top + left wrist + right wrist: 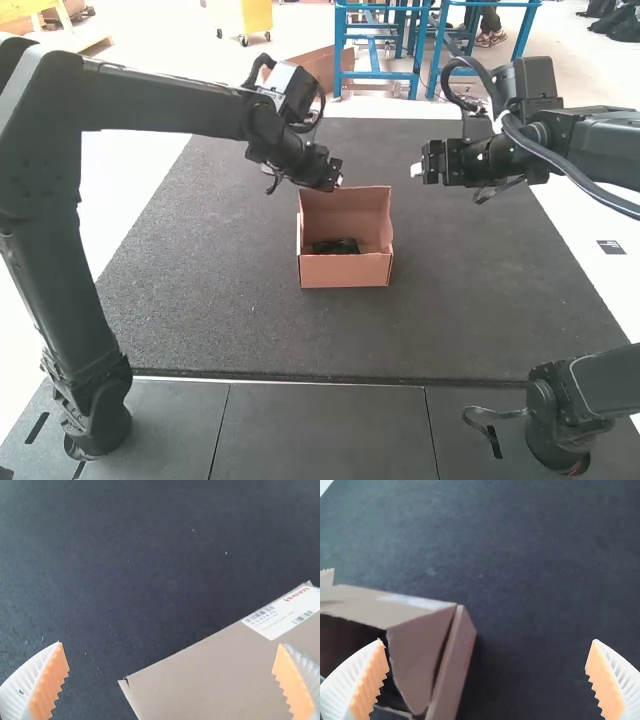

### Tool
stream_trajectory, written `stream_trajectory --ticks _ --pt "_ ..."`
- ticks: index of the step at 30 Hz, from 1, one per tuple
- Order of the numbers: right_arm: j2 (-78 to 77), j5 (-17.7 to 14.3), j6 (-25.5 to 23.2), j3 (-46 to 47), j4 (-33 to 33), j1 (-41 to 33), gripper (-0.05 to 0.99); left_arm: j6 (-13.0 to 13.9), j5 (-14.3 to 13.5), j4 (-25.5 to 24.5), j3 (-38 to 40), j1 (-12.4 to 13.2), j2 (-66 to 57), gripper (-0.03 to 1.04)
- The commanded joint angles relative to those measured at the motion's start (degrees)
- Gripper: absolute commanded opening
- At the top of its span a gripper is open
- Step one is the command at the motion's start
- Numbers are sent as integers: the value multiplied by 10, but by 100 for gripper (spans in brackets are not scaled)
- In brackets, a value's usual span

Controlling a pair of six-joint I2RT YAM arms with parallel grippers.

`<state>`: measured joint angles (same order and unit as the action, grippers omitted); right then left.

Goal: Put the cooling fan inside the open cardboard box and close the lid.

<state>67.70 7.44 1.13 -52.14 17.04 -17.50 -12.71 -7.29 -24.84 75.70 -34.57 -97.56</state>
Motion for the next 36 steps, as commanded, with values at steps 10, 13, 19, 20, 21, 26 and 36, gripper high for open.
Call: stream_trajectory --ticks 10,13,19,20,21,26,36 --pt "-13 42 1 -20 34 7 90 -6 12 -7 -71 -52 24 97" --pt "-13 55 2 -26 56 7 90 -6 15 1 -90 -56 27 97" --pt "-13 75 19 -36 103 4 90 -3 15 11 -117 -57 26 97" --pt "-15 82 22 -38 109 3 90 -3 15 14 -122 -57 26 97" --pt "-18 86 24 -37 114 2 90 -2 15 17 -126 -58 26 97" --pt "-23 89 27 -37 121 2 90 -2 15 30 -147 -63 26 97" --pt "-24 89 27 -43 121 7 90 29 18 18 -72 -31 65 97"
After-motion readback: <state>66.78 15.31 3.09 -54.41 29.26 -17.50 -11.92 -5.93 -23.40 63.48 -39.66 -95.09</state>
